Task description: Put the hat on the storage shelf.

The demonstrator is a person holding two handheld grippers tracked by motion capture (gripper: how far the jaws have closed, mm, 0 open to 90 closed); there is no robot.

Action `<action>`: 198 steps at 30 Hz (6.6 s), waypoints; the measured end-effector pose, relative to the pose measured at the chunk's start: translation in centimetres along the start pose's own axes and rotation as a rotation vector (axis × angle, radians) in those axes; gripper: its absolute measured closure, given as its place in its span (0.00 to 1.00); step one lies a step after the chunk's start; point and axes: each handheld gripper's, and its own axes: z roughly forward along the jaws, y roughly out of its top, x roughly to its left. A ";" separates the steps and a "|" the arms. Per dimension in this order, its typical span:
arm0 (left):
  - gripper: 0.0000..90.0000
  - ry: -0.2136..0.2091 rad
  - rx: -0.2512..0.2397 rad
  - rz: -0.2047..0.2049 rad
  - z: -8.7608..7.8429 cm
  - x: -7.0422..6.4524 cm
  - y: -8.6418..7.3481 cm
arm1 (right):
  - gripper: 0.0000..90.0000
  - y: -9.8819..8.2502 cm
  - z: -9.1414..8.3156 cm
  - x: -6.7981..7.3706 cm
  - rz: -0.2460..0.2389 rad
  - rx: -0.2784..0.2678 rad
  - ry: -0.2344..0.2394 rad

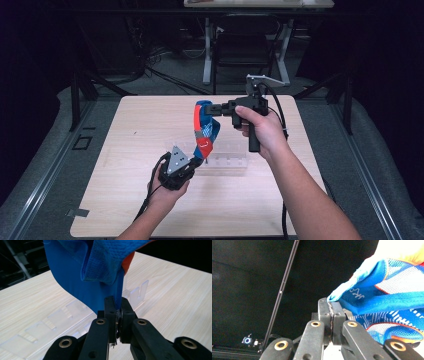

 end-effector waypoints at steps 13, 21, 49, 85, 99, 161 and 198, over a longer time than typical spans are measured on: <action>0.98 0.019 0.007 -0.025 1.0 0.3 -1.0 | 1.00 -0.2 0.2 -0.9 0.007 0.004 -0.034; 0.98 0.005 -0.024 -0.060 1.1 0.5 -1.8 | 1.00 -0.2 0.7 -1.1 0.009 0.013 -0.033; 0.98 0.018 -0.016 -0.033 2.3 0.5 -3.4 | 1.00 -0.3 1.1 -1.4 -0.009 -0.008 -0.083; 0.92 0.026 0.023 -0.139 2.8 1.3 -4.8 | 0.82 -0.7 -3.8 -3.3 -0.125 -0.136 -0.434; 0.65 0.008 0.036 -0.120 1.3 1.1 -5.2 | 0.80 -2.3 -4.0 -3.1 -0.246 -0.101 -0.615; 0.48 0.137 0.141 -0.289 -7.7 7.8 -11.3 | 0.59 -13.8 -7.3 -9.9 -0.458 -0.142 -0.945; 0.50 0.132 0.148 -0.240 -6.7 6.8 -11.6 | 0.60 -19.2 -7.1 -17.9 -0.534 -0.264 -0.959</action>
